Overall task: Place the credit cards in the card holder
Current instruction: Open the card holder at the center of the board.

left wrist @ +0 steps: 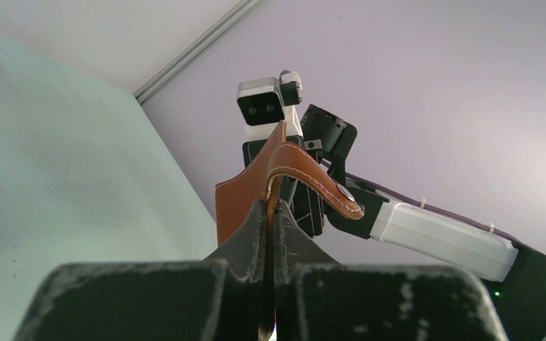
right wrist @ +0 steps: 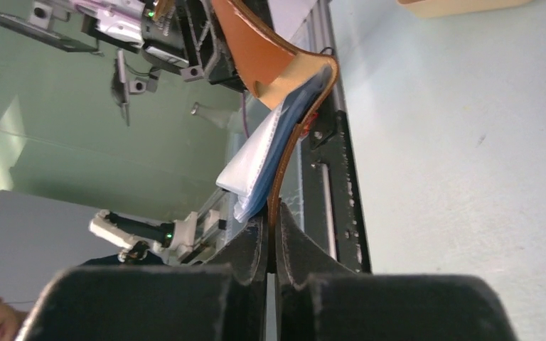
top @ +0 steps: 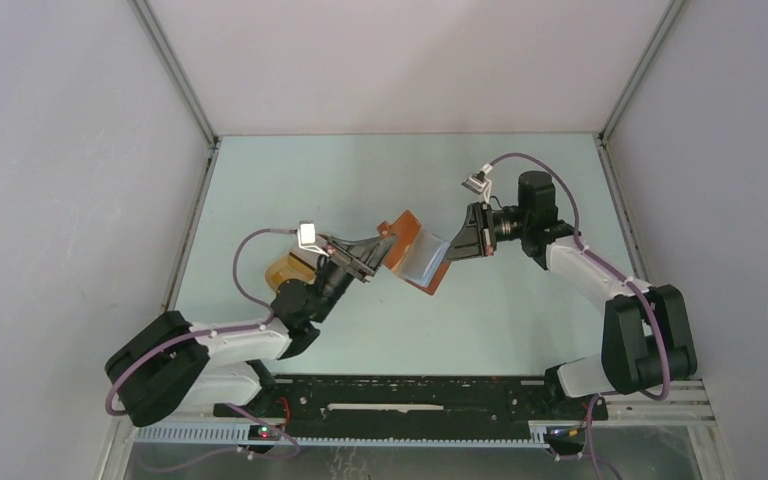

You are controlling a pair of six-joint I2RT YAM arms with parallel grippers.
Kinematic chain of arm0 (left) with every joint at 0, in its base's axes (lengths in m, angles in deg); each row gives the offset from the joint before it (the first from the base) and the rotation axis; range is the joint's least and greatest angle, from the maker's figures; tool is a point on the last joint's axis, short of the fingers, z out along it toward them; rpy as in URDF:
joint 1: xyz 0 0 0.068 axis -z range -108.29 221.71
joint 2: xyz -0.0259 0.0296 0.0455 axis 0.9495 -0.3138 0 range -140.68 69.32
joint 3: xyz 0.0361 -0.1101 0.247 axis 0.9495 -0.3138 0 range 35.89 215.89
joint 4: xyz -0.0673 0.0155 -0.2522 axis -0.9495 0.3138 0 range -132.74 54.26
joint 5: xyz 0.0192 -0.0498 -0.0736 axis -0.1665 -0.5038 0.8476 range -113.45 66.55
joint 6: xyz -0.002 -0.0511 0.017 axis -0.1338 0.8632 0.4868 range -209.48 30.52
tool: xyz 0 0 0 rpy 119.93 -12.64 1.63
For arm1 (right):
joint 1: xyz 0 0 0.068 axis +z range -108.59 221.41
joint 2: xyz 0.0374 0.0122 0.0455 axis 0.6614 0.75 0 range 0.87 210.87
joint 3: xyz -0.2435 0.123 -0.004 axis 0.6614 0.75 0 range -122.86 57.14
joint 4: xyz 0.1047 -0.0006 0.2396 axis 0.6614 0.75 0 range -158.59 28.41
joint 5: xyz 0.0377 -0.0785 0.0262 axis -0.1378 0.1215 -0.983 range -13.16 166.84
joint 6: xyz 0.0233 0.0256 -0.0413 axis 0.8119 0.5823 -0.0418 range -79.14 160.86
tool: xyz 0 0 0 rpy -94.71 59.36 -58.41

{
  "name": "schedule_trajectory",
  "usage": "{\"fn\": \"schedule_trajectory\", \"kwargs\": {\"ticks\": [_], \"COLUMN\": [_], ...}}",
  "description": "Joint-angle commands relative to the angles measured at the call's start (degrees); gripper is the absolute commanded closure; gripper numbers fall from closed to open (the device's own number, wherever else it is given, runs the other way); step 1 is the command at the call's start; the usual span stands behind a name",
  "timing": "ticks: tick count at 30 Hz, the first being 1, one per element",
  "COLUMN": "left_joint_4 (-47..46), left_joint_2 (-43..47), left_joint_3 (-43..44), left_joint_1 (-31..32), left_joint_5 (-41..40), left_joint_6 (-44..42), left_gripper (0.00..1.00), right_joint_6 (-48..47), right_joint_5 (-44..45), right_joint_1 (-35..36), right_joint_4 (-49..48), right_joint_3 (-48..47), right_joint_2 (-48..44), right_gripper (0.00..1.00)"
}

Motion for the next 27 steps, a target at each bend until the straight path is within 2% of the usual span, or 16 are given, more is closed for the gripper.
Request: {"fn": "schedule_trajectory", "kwargs": {"ticks": [1, 3, 8, 12, 15, 17, 19, 22, 27], "left_joint_4": [-2.4, -1.1, 9.5, 26.2, 39.7, 46.2, 49.3, 48.0, 42.0], "left_joint_2": [-1.8, -2.4, -1.6, 4.4, 11.5, 16.6, 21.9, 25.2, 19.2], "left_joint_3": [0.7, 0.8, 2.2, 3.8, 4.5, 4.2, 3.3, 1.8, 3.3], "left_joint_1": [-0.1, 0.0, -0.6, -1.3, -1.4, -1.5, -1.6, -1.6, -0.1], "left_joint_5": [1.9, 2.3, 3.9, 2.5, -2.0, -4.3, -3.7, 3.6, 12.0], "left_joint_6": [-1.8, -3.0, -7.9, -14.2, -19.8, -22.4, -23.0, -21.1, -16.5], "left_gripper": [1.00, 0.97, 0.69, 0.42, 0.23, 0.14, 0.09, 0.09, 0.09], "right_joint_6": [-13.5, -18.9, -34.1, -43.5, -47.4, -48.8, -49.7, -50.0, -49.8], "right_joint_5": [5.6, 9.7, 24.2, 37.8, 46.4, 51.4, 55.9, 58.8, 55.3], "right_joint_1": [-0.8, -1.2, 0.3, 3.6, 5.5, 6.8, 8.0, 8.8, 9.4], "right_joint_4": [16.9, 23.1, 38.0, 48.2, 50.7, 52.1, 53.0, 54.4, 56.2], "right_joint_3": [-4.9, -6.6, -11.6, -16.5, -17.5, -18.0, -18.4, -19.1, -20.1], "right_joint_2": [-1.0, -1.2, -2.4, -2.4, -2.6, -2.4, -1.8, 0.1, 2.4], "right_gripper": [1.00, 1.00, 1.00, 1.00, 1.00, 1.00, 1.00, 1.00, 1.00]}}
